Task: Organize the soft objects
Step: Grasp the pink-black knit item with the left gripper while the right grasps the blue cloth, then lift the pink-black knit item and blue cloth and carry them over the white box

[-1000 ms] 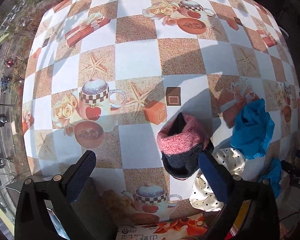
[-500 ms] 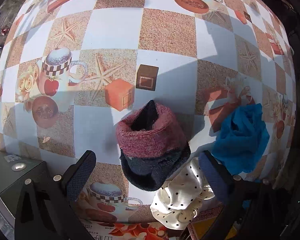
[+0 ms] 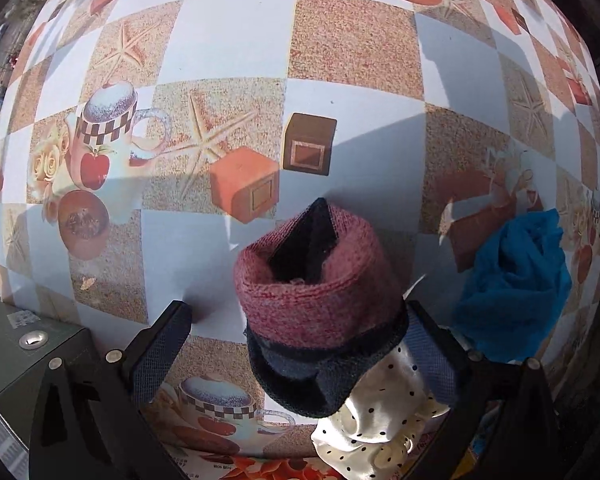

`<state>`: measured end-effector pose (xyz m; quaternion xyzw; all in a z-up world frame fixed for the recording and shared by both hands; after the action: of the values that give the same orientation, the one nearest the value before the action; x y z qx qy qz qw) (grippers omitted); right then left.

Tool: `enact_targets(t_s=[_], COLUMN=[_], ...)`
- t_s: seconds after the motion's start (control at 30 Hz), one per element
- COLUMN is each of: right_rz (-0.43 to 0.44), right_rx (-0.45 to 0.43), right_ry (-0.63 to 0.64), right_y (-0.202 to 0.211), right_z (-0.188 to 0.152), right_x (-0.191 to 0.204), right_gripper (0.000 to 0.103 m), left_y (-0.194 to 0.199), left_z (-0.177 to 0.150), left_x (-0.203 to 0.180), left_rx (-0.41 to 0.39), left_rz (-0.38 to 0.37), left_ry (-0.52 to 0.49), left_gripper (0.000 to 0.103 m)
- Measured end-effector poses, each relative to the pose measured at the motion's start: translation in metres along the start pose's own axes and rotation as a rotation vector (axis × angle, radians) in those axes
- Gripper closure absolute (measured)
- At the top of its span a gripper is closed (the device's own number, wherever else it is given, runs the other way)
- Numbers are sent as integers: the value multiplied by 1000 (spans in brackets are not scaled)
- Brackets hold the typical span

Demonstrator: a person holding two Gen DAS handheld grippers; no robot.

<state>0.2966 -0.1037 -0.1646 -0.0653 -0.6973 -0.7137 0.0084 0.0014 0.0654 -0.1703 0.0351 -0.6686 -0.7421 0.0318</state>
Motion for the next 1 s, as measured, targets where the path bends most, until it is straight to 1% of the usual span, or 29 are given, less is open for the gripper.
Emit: enact_targets(t_s=[0.07, 0.13, 0.17, 0.2, 0.23, 0.27, 0.3, 0.33, 0.37, 0.4, 0.43, 0.5, 0.53, 0.57, 0.63, 0.67, 0.77, 0.8, 0.87, 0.93, 1.0], right_rz=[-23, -91, -109, -108, -106, -104, -104, -102, -104, -89, -66, -13, 20, 34, 59, 74, 89, 94, 106, 120, 134], right_rx=[21, -10, -23, -36, -49, -58, -67, -80, -89, -83, -76, -77, -82, -90, -115, -127, -167, -181, -213, -246, -279], right_ry=[21, 102, 144, 164, 166, 162, 159, 155, 153, 145, 123, 63, 23, -9, -52, -71, -96, -102, -107, -109, -106], right_y=[-12, -17, -17, -16, -14, -13, -9, -4, 1, 4, 4, 8, 11, 20, 33, 40, 64, 72, 92, 111, 140], right_z=[-13, -22, -27, -31, -34, -39, -41, -45, -47, -48, -50, -53, -52, -35, -37, -35, -41, -31, -25, -26, -11], right_x=[0, 7, 13, 16, 17, 20, 20, 19, 18, 16, 15, 8, -2, -12, -21, -19, -26, -21, -23, -19, 0], right_gripper=[0, 0, 0, 0, 4, 11, 17, 33, 63, 79, 86, 86, 86, 86, 86, 86, 86, 86, 86, 86, 86], left_y=[-2, -2, -1, 1, 3, 6, 11, 16, 21, 24, 26, 36, 42, 49, 64, 72, 94, 102, 116, 129, 138], left_z=[3, 4, 3, 2, 1, 1, 1, 2, 3, 3, 3, 0, -2, -6, -14, -20, -39, -47, -62, -76, -89], left_x=[0, 1, 1, 1, 1, 0, -1, -3, -6, -9, -11, -8, -6, -3, 3, 5, 12, 14, 17, 17, 19], left_rx=[7, -1, -9, -18, -27, -42, -61, -83, -105, -104, -100, -129, -150, -166, -198, -213, -244, -255, -270, -281, -293], left_rz=[0, 0, 0, -2, -3, -4, -5, -8, -13, -13, -17, -12, -5, 5, 15, 15, 15, 15, 4, -9, -17], left_ry=[2, -1, -3, -4, -5, -9, -17, -32, -59, -93, -107, -115, -123, -135, -154, -164, -200, -211, -219, -222, -229], left_gripper=[0, 0, 0, 1, 3, 6, 16, 34, 48, 77, 78, 79, 79, 79, 79, 79, 79, 79, 79, 79, 79])
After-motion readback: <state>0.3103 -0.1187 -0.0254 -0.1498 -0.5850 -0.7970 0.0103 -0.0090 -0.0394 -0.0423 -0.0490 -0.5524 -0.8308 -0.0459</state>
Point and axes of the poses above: each gripper's, at about its wrist camera, not at the fingertips, and y roughly against the way its jaws point, x to its left, z to its top, the point moved 4 cm from there along -y, roughly the way its jaws point, and after that the axes turned 15 degrees about -x, right-handed, at the moved point
